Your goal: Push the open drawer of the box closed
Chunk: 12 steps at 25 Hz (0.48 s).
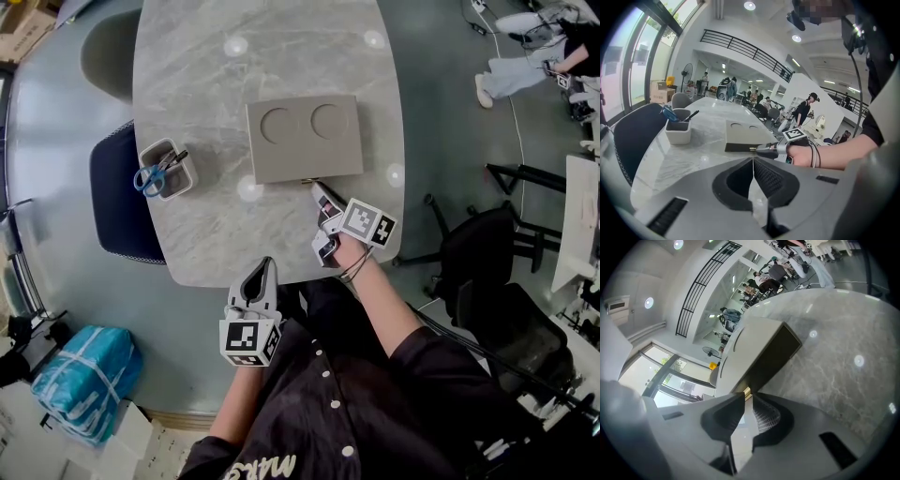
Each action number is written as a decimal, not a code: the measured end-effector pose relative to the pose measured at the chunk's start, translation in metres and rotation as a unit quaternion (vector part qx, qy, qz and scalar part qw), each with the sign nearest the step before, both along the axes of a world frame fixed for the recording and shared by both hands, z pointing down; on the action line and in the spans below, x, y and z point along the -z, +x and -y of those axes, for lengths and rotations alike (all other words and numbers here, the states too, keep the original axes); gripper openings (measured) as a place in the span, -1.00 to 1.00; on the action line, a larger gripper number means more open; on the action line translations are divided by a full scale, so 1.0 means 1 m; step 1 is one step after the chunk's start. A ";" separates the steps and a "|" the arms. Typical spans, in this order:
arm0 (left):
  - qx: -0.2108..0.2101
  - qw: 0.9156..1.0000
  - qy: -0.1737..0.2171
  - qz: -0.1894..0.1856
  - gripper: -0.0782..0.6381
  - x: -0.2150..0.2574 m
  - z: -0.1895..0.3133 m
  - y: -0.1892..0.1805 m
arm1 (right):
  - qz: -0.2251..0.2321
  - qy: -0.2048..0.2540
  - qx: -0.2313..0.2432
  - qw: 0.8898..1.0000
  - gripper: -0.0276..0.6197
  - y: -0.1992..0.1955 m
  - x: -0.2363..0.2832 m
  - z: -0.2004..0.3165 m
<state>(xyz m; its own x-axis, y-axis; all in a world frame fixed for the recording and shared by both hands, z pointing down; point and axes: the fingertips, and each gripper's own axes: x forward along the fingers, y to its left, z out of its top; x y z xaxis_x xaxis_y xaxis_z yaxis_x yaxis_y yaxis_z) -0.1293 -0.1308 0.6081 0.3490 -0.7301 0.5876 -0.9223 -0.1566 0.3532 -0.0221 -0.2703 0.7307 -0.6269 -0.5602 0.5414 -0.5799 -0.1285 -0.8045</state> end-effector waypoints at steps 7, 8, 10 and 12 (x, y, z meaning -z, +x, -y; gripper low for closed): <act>-0.008 1.000 0.027 -0.001 -0.73 0.019 -0.001 0.002 | -0.008 0.021 0.002 1.000 -0.88 0.008 0.025 -0.016; -0.009 1.000 0.030 -0.002 -0.73 0.021 -0.002 0.004 | -0.008 0.034 0.004 0.999 -0.89 0.009 0.034 -0.016; -0.010 0.999 0.036 -0.005 -0.73 0.025 -0.005 0.006 | -0.008 0.063 0.010 0.998 -0.91 0.010 0.052 -0.016; -0.013 0.999 0.043 -0.007 -0.73 0.029 -0.007 0.008 | -0.007 0.091 0.013 0.996 -0.92 0.011 0.071 -0.015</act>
<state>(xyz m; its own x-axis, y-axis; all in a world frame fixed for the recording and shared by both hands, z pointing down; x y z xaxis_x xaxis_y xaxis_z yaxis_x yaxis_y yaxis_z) -0.1210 -0.1235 0.5787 0.3760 -0.7681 0.5182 -0.9126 -0.2101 0.3507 -0.0113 -0.2552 0.6593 -0.6361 -0.6328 0.4415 -0.5921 0.0334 -0.8052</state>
